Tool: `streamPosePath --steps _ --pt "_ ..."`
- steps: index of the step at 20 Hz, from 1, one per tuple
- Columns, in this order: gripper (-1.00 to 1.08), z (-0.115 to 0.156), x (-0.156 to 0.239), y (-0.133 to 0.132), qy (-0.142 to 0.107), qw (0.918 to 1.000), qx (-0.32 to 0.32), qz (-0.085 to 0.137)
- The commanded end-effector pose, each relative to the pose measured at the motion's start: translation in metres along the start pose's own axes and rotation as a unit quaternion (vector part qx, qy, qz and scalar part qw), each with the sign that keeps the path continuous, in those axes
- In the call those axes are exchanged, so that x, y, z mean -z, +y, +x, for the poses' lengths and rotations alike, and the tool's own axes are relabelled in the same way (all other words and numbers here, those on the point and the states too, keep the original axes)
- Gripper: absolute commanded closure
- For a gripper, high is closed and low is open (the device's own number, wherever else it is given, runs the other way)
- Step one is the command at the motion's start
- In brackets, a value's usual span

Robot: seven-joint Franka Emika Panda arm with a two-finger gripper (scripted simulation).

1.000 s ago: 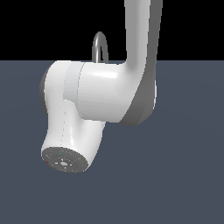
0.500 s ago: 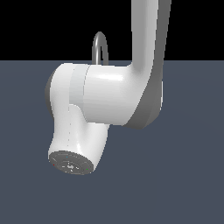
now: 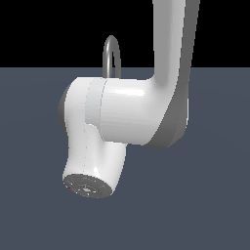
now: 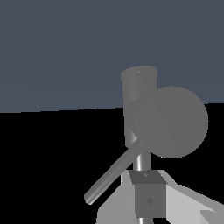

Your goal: Turn on the faucet by rotating a designated handle.

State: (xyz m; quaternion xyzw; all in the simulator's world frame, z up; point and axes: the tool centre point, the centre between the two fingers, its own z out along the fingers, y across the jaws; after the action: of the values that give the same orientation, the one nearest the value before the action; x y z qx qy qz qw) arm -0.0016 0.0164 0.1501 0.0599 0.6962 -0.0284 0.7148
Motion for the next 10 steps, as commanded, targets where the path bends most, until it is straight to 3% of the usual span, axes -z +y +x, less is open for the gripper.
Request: streamPosePath --steps 1,10 --pt "1.08 0.018 0.001 -0.013 0.011 0.9999 0.009 -0.007" --pt "1.08 0.041 -0.001 -0.041 0.012 0.9996 0.020 -0.013"
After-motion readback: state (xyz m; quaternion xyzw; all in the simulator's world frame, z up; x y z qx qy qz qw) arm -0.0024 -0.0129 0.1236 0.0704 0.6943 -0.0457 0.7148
